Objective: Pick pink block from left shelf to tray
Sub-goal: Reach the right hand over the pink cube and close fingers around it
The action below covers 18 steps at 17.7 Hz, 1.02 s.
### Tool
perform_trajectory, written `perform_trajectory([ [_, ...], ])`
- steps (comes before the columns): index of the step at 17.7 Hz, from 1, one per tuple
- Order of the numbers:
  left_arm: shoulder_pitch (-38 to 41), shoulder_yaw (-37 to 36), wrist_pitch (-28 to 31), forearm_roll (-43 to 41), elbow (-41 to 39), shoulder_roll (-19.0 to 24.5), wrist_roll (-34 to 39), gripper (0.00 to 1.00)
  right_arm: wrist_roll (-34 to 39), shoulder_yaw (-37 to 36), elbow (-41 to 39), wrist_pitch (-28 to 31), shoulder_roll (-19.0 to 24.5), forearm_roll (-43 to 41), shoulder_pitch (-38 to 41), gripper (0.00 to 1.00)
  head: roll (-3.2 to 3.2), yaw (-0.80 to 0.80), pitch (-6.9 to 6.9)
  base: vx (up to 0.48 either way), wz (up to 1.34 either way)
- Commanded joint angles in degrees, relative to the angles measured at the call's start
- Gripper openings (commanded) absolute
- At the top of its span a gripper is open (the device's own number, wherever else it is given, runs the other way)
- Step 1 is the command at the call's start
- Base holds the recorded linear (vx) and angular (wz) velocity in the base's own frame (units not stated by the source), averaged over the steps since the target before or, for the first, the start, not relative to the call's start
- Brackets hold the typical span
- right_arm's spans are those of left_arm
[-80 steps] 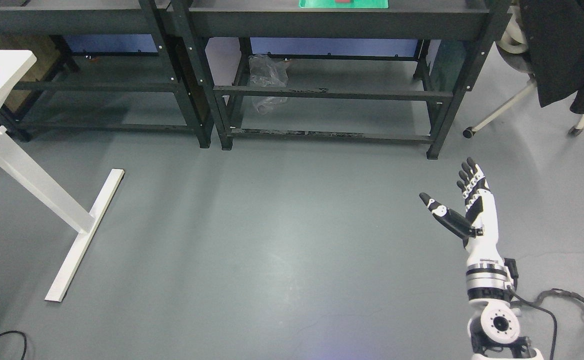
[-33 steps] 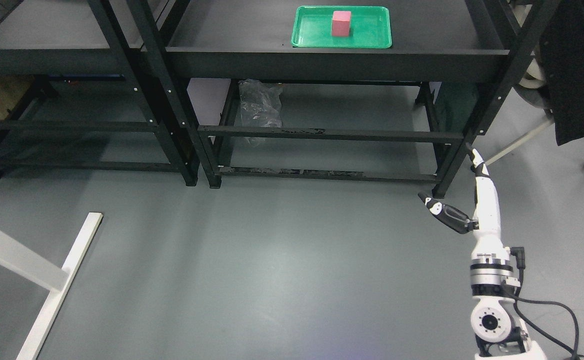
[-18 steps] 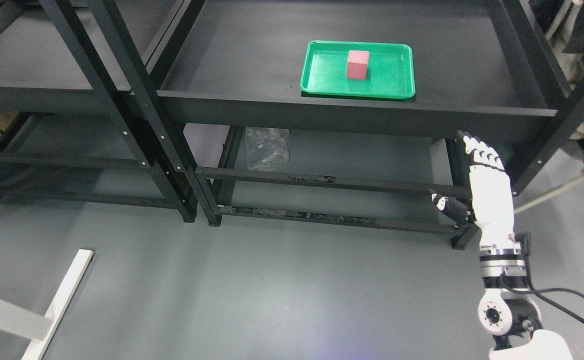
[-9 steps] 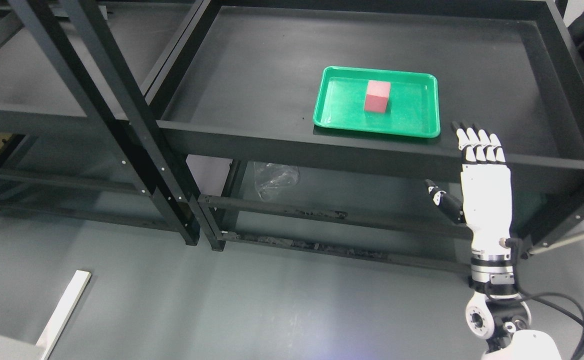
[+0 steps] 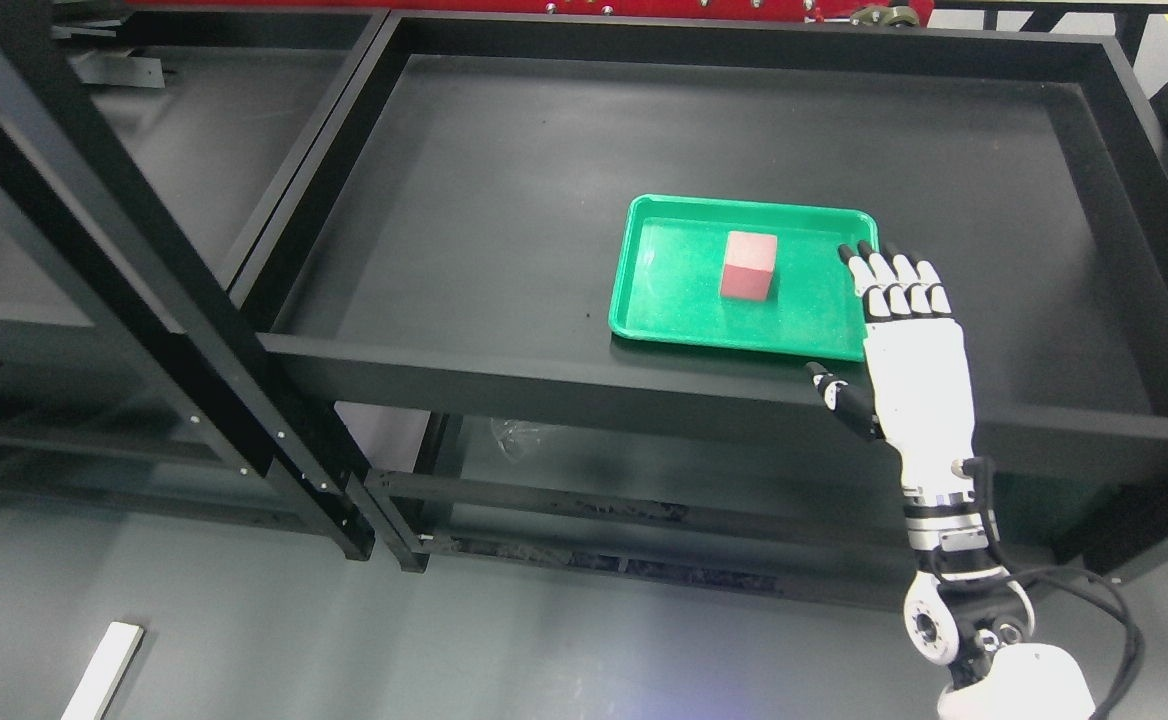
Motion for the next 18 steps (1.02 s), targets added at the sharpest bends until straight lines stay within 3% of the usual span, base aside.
perform_trajectory([
  [1,-1.7,0.0,0.0,0.0,-1.0,1.0,0.0,1.0,9.0,1.0,0.8,0.4,1.0,-1.2,-1.9,0.99,0.0,0.0,0.0,0.238,-0.05],
  [6,-1.7,0.0,0.0,0.0,-1.0,1.0,0.0,1.0,20.4,1.2,2.6,0.3,1.0,-5.0,-2.8,0.99,0.0,0.0,0.0,0.205,-0.04],
  [18,-1.7,0.0,0.0,0.0,-1.0,1.0,0.0,1.0,29.1,4.1,10.5,0.3,1.0,-5.1,-7.9,0.99,0.0,0.0,0.0,0.151,-0.03],
])
